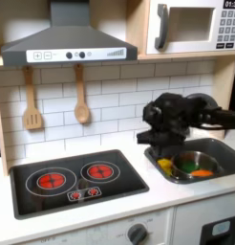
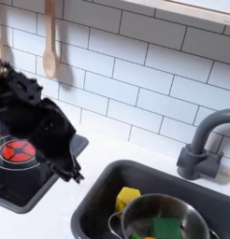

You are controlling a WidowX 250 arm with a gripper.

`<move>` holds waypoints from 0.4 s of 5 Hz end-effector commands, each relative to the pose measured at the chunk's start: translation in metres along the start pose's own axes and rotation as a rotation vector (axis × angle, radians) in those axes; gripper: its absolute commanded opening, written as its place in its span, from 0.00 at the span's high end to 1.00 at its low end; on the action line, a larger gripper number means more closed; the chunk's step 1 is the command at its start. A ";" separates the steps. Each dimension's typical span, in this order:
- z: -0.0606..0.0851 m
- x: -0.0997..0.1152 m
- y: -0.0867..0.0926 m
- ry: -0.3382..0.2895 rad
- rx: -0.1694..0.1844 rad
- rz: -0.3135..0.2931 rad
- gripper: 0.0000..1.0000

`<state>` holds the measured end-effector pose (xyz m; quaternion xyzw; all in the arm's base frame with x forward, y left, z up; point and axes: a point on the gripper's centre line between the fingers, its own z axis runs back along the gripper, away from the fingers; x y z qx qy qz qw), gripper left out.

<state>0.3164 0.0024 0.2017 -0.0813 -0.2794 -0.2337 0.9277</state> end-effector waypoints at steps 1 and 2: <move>0.039 0.010 0.033 0.154 0.296 0.023 0.00; 0.038 0.015 0.026 0.129 0.277 0.014 0.00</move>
